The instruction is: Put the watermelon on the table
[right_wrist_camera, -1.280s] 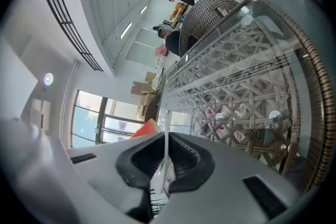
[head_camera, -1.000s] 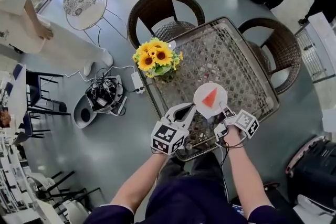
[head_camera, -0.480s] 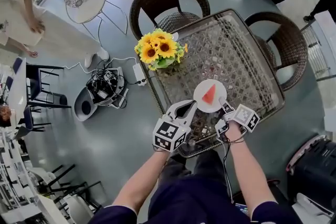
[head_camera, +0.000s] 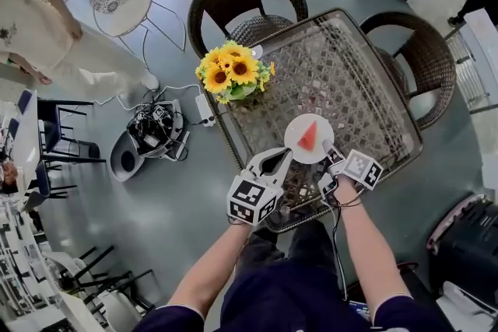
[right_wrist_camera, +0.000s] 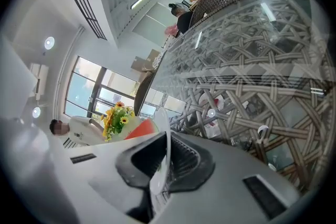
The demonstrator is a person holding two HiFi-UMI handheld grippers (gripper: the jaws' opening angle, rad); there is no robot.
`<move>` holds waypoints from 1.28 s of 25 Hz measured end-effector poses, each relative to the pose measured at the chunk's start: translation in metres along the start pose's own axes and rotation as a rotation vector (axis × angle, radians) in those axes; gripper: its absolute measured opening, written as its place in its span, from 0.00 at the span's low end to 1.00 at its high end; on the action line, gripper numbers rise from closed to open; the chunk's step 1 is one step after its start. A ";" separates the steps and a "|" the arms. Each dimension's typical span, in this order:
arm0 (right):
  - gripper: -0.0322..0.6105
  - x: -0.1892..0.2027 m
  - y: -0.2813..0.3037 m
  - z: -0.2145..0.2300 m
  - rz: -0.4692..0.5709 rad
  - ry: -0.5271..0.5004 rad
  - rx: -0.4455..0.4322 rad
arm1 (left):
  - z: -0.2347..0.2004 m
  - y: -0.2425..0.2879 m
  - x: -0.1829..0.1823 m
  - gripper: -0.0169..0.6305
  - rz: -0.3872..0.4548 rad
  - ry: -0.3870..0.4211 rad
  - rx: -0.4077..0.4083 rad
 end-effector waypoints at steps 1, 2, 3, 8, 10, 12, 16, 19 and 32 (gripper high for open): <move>0.07 0.000 0.000 0.001 0.001 -0.008 0.005 | 0.000 0.000 0.000 0.03 -0.002 0.002 0.001; 0.07 -0.001 0.001 0.001 0.003 -0.017 0.011 | 0.001 0.000 0.001 0.03 -0.004 0.003 0.002; 0.07 -0.001 0.001 0.001 0.004 -0.027 0.017 | 0.001 0.000 0.001 0.03 -0.005 0.004 0.002; 0.07 -0.002 0.004 0.006 -0.006 -0.060 0.057 | 0.003 -0.001 0.001 0.03 -0.010 0.005 0.000; 0.08 -0.002 0.004 0.007 -0.008 -0.073 0.072 | 0.004 -0.002 0.002 0.03 -0.011 0.006 0.001; 0.08 -0.002 0.004 0.006 -0.012 -0.101 0.092 | 0.004 -0.004 0.003 0.03 -0.012 0.004 0.000; 0.11 -0.002 0.006 0.006 -0.028 -0.170 0.162 | 0.004 -0.005 0.005 0.03 -0.018 0.003 -0.001; 0.13 -0.003 0.007 0.007 -0.042 -0.225 0.239 | 0.004 -0.006 0.004 0.03 -0.015 0.004 0.003; 0.19 -0.007 0.010 0.001 -0.119 -0.475 0.472 | 0.005 -0.013 0.002 0.03 -0.003 0.000 0.001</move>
Point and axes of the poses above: the fingertips, and each gripper's own axes: y forward along the fingers, z to its right, x out of its underside, the point moved 4 cm from there along -y, backward along the fingers, and after that the axes turned 1 degree about x, right-handed, at the moved point
